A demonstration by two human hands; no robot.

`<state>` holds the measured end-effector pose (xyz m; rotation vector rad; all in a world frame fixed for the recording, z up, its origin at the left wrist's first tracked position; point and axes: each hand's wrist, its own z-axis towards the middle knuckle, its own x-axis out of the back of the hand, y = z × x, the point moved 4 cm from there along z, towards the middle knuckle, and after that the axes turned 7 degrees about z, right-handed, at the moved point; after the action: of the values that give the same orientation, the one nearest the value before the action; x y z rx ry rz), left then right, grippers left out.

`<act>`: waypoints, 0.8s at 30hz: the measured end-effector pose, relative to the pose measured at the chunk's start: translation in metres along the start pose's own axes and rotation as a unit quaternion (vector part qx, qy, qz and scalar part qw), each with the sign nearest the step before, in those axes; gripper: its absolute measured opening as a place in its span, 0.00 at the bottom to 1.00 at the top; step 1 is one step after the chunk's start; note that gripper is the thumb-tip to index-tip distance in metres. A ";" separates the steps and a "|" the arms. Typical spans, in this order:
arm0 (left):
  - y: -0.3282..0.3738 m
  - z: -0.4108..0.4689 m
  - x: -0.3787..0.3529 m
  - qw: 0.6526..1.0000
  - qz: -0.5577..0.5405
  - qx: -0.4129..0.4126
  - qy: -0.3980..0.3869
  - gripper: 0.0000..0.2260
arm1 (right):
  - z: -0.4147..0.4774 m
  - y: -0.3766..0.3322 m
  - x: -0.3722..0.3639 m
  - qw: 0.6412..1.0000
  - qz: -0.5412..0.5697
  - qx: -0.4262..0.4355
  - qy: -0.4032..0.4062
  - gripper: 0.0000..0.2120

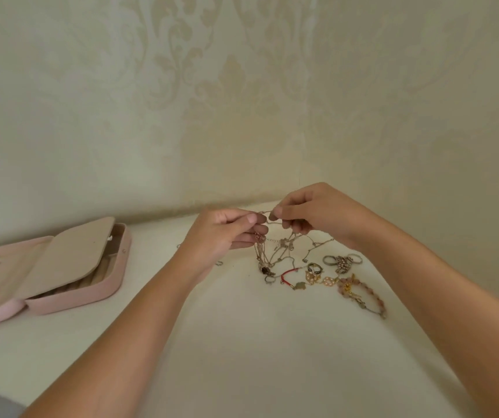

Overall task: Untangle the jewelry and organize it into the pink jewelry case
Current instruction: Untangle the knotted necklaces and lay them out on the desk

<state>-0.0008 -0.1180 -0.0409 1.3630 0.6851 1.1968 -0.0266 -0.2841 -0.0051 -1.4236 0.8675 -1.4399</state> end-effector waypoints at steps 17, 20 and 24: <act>-0.011 -0.019 -0.028 0.988 -0.069 0.043 -0.132 0.11 | -0.030 0.016 -0.022 0.964 0.260 0.048 -0.032 0.11; -0.016 -0.017 -0.023 0.989 -0.071 0.054 -0.115 0.12 | -0.031 0.025 -0.013 0.978 0.207 0.026 0.005 0.10; -0.019 -0.011 -0.015 0.985 -0.131 0.081 -0.075 0.08 | -0.032 0.028 0.002 0.971 0.236 0.005 0.031 0.08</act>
<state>-0.0113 -0.1238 -0.0648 1.4307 0.8389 0.8341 -0.0543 -0.2992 -0.0332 -1.0733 1.1458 -1.1253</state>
